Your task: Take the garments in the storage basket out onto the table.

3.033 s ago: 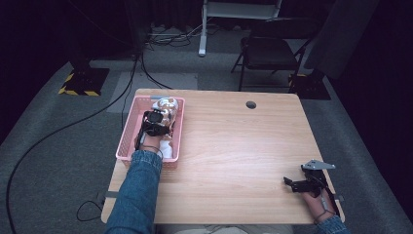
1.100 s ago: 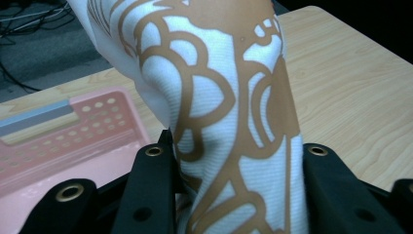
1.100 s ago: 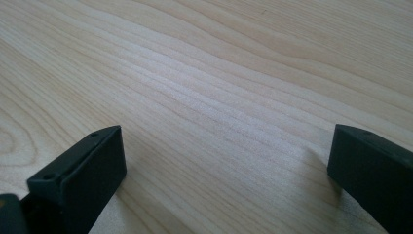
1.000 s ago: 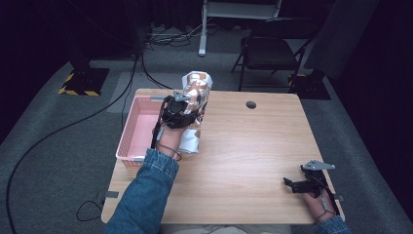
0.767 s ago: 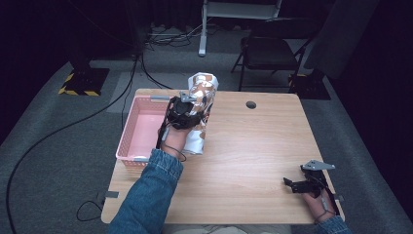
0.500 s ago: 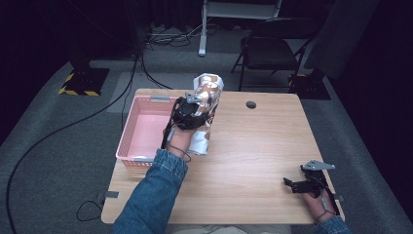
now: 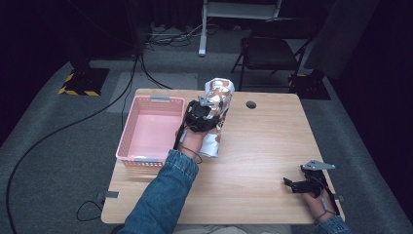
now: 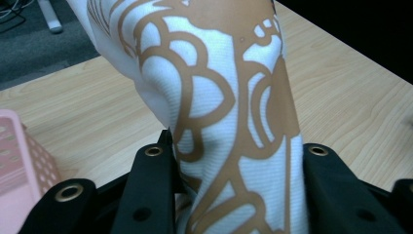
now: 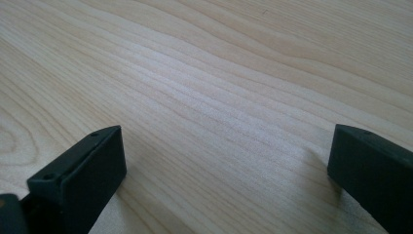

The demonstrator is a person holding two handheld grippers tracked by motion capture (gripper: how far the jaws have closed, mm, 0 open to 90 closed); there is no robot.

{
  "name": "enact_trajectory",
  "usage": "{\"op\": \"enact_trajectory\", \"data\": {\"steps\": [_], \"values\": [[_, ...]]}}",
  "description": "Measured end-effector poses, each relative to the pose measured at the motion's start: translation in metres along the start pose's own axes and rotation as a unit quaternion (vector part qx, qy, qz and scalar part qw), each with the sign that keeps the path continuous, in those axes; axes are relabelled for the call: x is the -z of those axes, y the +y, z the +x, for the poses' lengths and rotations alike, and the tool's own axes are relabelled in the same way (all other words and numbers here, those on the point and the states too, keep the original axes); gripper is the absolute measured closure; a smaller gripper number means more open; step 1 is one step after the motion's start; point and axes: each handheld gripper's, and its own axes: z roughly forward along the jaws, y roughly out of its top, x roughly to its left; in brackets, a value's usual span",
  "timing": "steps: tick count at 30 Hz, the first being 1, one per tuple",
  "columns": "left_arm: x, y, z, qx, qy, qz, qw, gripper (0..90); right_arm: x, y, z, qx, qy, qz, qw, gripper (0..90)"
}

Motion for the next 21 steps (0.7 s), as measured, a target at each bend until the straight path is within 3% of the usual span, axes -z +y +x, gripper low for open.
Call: {"op": "enact_trajectory", "data": {"steps": [21], "values": [[-0.038, -0.007, -0.017, -0.002, -0.008, 0.021, 0.9998, 63.3, 0.0, 0.0, 0.0, 0.0, 0.0, 0.0, 1.0, 0.4]]}}
